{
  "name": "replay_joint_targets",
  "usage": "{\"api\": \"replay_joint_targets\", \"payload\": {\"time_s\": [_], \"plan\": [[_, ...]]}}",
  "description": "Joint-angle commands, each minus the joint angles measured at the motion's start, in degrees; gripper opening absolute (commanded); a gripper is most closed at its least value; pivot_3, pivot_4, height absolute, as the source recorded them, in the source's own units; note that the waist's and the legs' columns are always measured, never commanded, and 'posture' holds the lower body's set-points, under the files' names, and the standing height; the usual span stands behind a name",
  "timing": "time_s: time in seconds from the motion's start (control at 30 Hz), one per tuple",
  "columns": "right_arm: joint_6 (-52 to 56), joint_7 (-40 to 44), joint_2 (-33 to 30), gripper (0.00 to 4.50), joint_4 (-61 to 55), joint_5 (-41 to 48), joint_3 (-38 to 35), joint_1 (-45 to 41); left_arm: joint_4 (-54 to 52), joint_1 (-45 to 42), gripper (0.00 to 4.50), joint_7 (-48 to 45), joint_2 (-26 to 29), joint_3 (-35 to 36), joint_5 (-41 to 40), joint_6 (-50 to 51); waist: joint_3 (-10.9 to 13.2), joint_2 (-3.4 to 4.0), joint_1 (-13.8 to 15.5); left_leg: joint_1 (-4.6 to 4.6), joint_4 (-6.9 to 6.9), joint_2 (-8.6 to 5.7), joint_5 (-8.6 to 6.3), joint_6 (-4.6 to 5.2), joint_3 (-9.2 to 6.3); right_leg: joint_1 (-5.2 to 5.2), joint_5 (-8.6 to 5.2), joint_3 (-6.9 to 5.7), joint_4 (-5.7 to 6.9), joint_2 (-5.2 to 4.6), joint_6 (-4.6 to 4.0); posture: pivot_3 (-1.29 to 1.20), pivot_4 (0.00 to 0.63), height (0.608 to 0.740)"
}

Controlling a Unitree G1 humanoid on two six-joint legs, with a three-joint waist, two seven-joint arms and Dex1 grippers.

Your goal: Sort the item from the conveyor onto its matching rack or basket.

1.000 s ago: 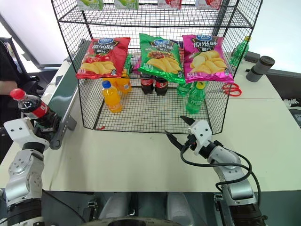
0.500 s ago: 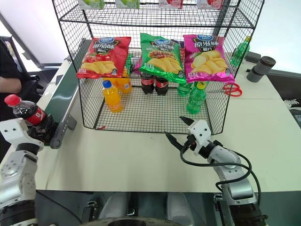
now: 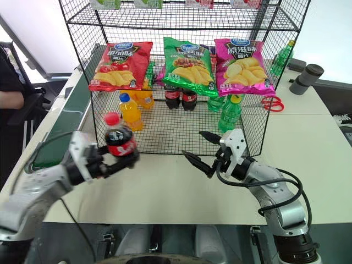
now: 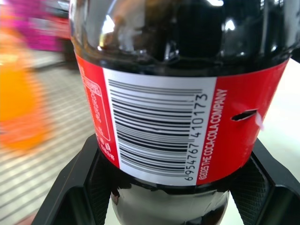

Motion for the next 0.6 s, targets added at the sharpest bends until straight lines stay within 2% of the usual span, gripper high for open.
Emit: {"api": "replay_joint_targets", "payload": {"time_s": [0.03, 0.13, 0.4, 0.6], "plan": [[2.5, -0.3, -0.7, 4.5, -4.3, 2.4, 0.5, -0.5, 2.8, -4.9, 2.9, -3.6, -2.4, -5.0, 2.8, -3.3, 0.0, -0.01, 0.0, 0.0, 0.01, 0.0, 0.01, 0.01, 0.01, 0.0, 0.0, 0.0, 0.0, 0.03, 0.0, 0.0, 0.15, 0.74], [3.0, -2.1, -0.1, 4.5, -5.5, 0.4, 2.2, -0.6, 6.3, -9.3, 2.9, -7.1, -4.7, -9.4, 5.3, -5.5, 0.0, -0.01, 0.0, -0.01, 0.03, 0.0, 0.01, 0.02, 0.02, -0.01, 0.01, 0.01, -0.01, 0.11, 0.02, 0.0, 0.15, 0.74], [3.7, -4.0, 0.9, 4.5, -6.1, 0.1, 4.3, -1.0, 9.8, -14.1, 2.9, -13.5, -6.7, -14.0, 8.9, -9.2, 0.0, -0.02, 0.1, -0.02, 0.11, 0.03, 0.02, 0.04, 0.0, 0.0, 0.11, 0.01, 0.05, 0.33, 0.23, 0.0, 0.15, 0.74], [5.2, -4.1, 1.1, 4.5, -6.5, 0.9, 5.6, -1.2, 11.4, -16.9, 2.9, -15.0, -9.7, -15.3, 10.4, -10.4, 0.0, -0.06, 0.2, -0.03, 0.18, 0.03, 0.02, 0.05, 0.0, 0.03, 0.12, 0.02, 0.05, 0.55, 0.28, 0.0, 0.15, 0.74]]}}
